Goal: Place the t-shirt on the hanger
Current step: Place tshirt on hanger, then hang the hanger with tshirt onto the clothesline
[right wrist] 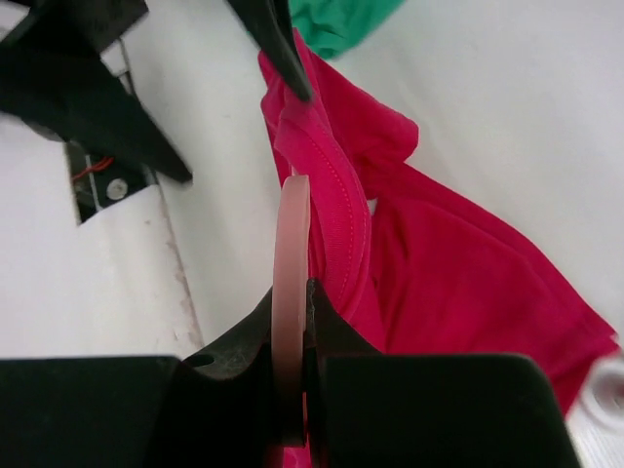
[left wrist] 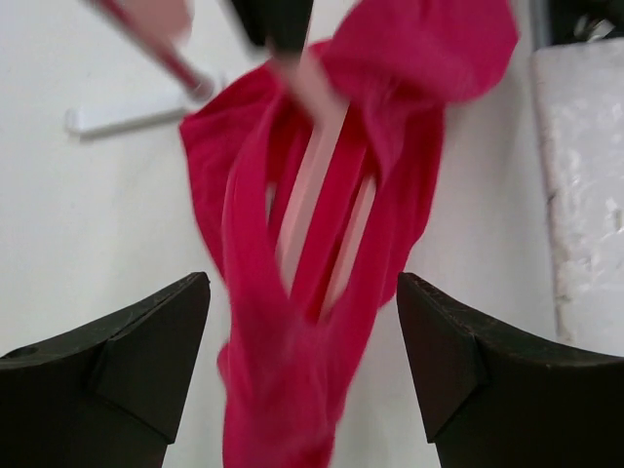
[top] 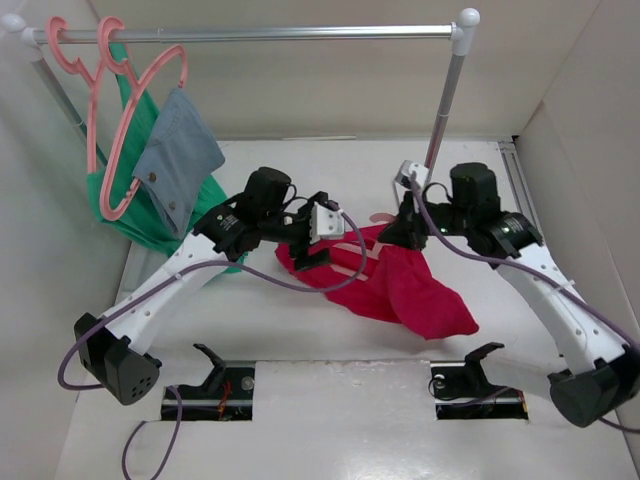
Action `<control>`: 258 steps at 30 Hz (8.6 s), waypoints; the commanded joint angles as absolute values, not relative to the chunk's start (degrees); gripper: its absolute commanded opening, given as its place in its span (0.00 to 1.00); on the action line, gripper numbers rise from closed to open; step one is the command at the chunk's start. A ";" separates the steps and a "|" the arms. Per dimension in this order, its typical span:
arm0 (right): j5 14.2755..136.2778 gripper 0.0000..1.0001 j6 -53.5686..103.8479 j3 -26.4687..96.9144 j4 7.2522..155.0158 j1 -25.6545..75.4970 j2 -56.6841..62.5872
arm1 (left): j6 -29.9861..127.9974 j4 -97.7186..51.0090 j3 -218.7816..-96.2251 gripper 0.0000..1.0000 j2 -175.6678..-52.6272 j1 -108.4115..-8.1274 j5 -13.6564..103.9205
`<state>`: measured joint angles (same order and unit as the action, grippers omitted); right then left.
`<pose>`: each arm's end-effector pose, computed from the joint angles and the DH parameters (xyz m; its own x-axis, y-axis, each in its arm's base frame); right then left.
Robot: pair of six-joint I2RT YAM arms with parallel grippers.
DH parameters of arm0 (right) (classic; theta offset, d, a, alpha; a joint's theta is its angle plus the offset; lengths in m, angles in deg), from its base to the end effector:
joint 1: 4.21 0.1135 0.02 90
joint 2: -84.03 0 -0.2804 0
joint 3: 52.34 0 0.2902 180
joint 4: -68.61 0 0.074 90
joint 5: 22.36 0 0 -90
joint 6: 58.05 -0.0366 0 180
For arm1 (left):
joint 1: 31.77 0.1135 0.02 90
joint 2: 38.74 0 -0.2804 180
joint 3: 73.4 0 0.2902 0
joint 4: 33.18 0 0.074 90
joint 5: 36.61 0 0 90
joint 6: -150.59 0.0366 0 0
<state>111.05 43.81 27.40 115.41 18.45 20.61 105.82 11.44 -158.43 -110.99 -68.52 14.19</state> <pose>0.2300 0.1233 0.3948 -0.2882 -0.2821 -0.9150 -0.9050 0.3926 0.1640 0.2301 -0.2007 0.3907 0.3369 0.4350 -0.8350 0.9296 -0.0130 0.3683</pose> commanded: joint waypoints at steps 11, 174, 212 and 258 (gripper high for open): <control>103.25 0.00 45.57 36.94 106.81 32.71 11.96 | 91.96 1.85 -163.29 0.56 -110.90 -70.62 7.44; 105.33 0.00 52.52 22.16 119.91 18.12 29.53 | 96.98 -2.77 -149.43 0.81 -103.69 -65.78 35.97; 100.33 0.00 51.47 20.42 125.71 13.91 31.40 | 78.69 -14.57 -151.15 0.00 -103.35 -63.94 33.35; 60.97 0.00 39.69 86.28 142.49 29.01 5.31 | 77.90 -15.01 -151.17 1.00 -102.02 -61.21 45.49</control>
